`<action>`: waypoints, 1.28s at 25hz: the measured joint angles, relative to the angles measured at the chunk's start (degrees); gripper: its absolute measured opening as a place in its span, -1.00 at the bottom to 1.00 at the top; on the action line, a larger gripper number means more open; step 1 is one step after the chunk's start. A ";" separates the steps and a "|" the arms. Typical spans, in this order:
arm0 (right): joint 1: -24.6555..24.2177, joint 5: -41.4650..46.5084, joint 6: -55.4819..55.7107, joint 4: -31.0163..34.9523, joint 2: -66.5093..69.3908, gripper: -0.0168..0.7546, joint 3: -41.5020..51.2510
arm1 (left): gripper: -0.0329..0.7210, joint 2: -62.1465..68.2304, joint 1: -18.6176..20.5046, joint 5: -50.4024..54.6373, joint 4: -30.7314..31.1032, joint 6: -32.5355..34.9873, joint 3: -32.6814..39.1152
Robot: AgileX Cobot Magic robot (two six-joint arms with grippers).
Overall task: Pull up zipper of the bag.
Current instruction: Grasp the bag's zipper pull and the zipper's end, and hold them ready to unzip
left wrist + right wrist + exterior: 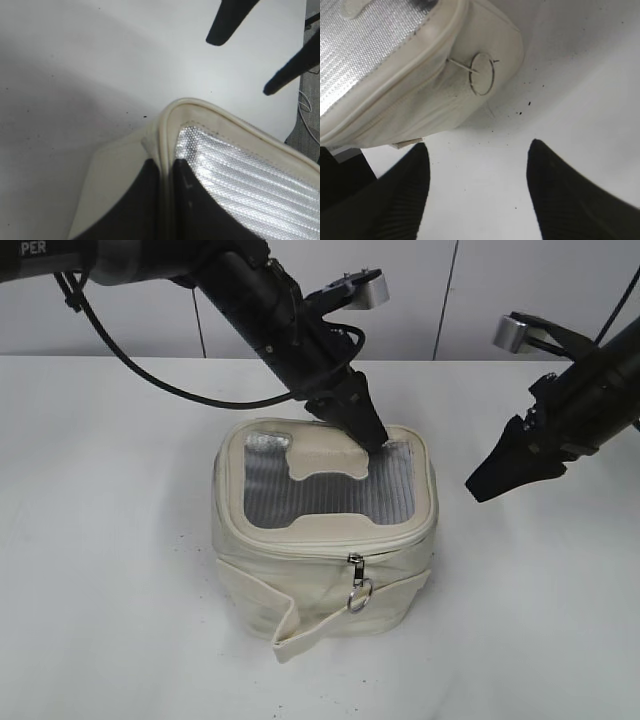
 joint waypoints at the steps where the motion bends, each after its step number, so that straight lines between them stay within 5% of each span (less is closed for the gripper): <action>1: 0.00 0.00 -0.96 0.18 0.45 0.26 0.00 | -0.78 0.00 0.00 0.00 0.01 0.00 -0.04; 13: 2.96 -0.23 -4.83 3.84 4.51 0.13 0.00 | -0.78 0.00 -0.16 0.35 0.79 0.00 -0.92; 25: 7.59 -14.09 -14.58 7.18 5.99 0.11 0.39 | -0.79 0.00 -0.28 0.60 1.42 -0.05 -1.16; 29: 7.59 -14.05 -17.94 10.59 8.08 -0.08 0.47 | -0.79 0.00 -0.22 0.60 1.59 -0.05 -1.16; 32: 7.59 -13.68 -18.34 12.18 10.61 -0.44 0.47 | -0.79 0.00 -0.22 0.60 1.64 -0.05 -1.16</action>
